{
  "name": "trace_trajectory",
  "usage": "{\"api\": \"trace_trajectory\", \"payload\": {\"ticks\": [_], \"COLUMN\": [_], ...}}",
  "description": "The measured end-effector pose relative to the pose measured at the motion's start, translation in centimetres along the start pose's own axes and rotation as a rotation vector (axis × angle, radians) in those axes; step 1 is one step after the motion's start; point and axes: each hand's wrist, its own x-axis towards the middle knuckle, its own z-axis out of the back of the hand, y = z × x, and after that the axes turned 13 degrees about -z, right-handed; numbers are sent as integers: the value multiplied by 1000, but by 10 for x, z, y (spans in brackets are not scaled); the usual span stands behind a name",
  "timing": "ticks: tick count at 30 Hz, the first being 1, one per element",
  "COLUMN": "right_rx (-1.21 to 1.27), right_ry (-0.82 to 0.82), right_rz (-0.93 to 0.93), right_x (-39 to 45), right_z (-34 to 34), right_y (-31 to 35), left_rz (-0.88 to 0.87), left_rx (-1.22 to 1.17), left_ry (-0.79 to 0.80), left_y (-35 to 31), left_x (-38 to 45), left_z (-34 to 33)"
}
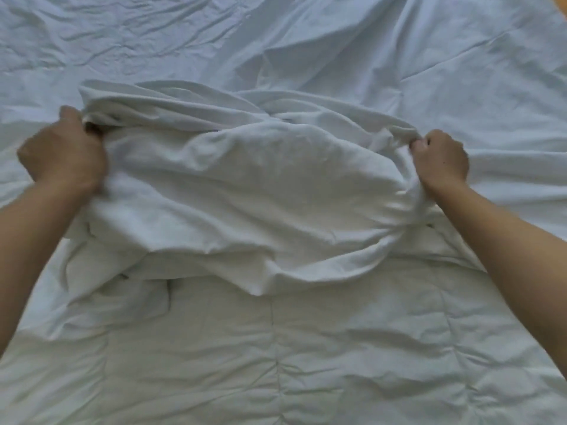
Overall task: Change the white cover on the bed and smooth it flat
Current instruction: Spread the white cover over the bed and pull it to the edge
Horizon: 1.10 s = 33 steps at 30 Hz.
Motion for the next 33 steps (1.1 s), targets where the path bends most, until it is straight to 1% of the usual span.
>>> {"api": "trace_trajectory", "payload": {"ticks": [1, 2, 3, 4, 5, 6, 7, 8, 9, 10, 11, 12, 13, 15, 16, 18, 19, 21, 22, 24, 25, 27, 29, 33], "right_rx": [71, 137, 191, 238, 281, 321, 351, 375, 393, 411, 422, 417, 395, 339, 308, 208, 142, -16, -70, -108, -95, -72, -62, -97], "right_ry": [-9, -44, -116, -229, -334, -412, -449, -448, -420, -355, -273, -179, -94, -2, 19, 76, 102, 198, 233, 283, 307, 335, 390, 504], "right_rz": [6, 32, 78, 163, 284, 439, 610, 792, 969, 1125, 1236, 1308, 1345, 1363, 1345, 1298, 1247, 1076, 994, 894, 869, 823, 765, 628], "right_x": [-8, -18, -30, -44, -62, -83, -108, -135, -166, -199, -231, -260, -290, -323, -335, -350, -355, -362, -367, -379, -385, -398, -412, -443], "right_z": [-3, -7, -12, -17, -23, -30, -40, -51, -61, -70, -81, -91, -103, -123, -132, -148, -155, -167, -170, -173, -173, -166, -151, -102], "right_y": [11, 19, 26, 31, 34, 36, 35, 33, 30, 26, 21, 17, 12, 9, 13, 28, 37, 54, 61, 67, 68, 63, 52, 20], "left_rz": [-38, -125, -263, -424, -566, -674, -760, -807, -819, -783, -709, -596, -451, -154, -73, -23, 31, 181, 221, 198, 184, 236, 262, 116], "left_rx": [-2, -12, -12, -6, -23, -49, -64, -72, -85, -102, -127, -138, -151, -211, -204, -175, -210, -358, -441, -595, -623, -567, -519, -577], "left_ry": [-41, -142, -252, -344, -419, -450, -461, -473, -482, -492, -501, -498, -462, -337, -270, -172, -114, 23, 64, 78, 56, 13, 14, 95], "left_y": [-22, -44, -63, -74, -84, -87, -88, -86, -77, -66, -50, -32, -9, 24, 39, 63, 71, 73, 70, 62, 59, 55, 58, 73], "left_x": [-11, -24, -34, -45, -59, -70, -85, -101, -121, -142, -163, -182, -205, -241, -258, -283, -289, -288, -282, -268, -260, -250, -253, -297], "left_z": [6, 16, 20, 17, 15, 9, 3, -2, -9, -17, -26, -34, -42, -55, -59, -66, -71, -79, -83, -91, -94, -91, -77, -29]}}
